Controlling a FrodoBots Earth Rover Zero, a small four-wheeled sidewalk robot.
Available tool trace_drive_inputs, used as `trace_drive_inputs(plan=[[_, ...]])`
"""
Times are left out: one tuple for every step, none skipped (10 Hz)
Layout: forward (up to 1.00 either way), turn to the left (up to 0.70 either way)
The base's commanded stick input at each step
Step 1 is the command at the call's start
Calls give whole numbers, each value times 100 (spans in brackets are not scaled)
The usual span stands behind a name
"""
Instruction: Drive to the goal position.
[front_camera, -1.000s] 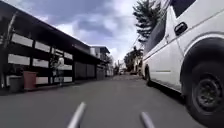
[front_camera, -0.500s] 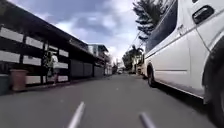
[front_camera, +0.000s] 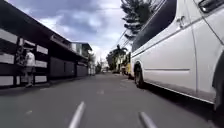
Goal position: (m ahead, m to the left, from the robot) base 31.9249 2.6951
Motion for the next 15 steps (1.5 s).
trace_drive_inputs(plan=[[100,0],[100,0],[100,0],[100,0],[100,0],[100,0],[100,0],[100,0],[100,0],[97,0],[85,0],[85,0],[85,0],[85,0],[85,0]])
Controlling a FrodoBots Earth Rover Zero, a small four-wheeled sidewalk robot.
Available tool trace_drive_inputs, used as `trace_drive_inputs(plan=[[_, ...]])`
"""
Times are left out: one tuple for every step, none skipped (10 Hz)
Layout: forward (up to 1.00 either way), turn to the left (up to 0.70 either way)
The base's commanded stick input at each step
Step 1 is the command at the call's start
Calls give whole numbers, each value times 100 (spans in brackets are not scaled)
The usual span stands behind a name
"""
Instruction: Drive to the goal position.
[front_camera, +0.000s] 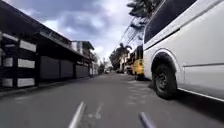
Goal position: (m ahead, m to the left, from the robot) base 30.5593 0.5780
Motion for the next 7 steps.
trace_drive_inputs(plan=[[85,0],[85,0],[85,0],[85,0],[85,-3],[85,-22],[85,-34]])
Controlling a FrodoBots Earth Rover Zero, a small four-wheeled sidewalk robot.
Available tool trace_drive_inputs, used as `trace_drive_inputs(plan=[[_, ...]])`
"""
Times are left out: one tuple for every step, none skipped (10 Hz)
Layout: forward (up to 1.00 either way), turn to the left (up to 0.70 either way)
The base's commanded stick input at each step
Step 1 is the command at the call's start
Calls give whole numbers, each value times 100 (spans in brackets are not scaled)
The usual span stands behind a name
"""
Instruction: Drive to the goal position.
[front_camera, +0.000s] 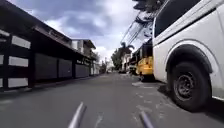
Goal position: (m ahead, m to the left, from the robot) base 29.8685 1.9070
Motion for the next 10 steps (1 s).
trace_drive_inputs(plan=[[85,-34],[85,-24],[85,-7],[85,0],[85,0],[85,0],[85,0],[85,0],[85,0],[85,-4]])
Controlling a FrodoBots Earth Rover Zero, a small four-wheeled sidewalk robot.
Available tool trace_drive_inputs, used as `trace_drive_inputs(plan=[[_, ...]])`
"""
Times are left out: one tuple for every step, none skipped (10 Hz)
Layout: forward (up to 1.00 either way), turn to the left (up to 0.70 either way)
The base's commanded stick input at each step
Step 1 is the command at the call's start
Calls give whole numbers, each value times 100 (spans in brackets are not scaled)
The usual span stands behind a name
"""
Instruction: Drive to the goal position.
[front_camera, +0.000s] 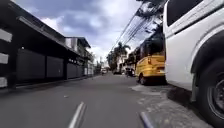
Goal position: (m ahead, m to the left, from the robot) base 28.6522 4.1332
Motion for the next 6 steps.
trace_drive_inputs(plan=[[85,-34],[85,-34],[85,-34],[85,-34],[85,-34],[85,-3]])
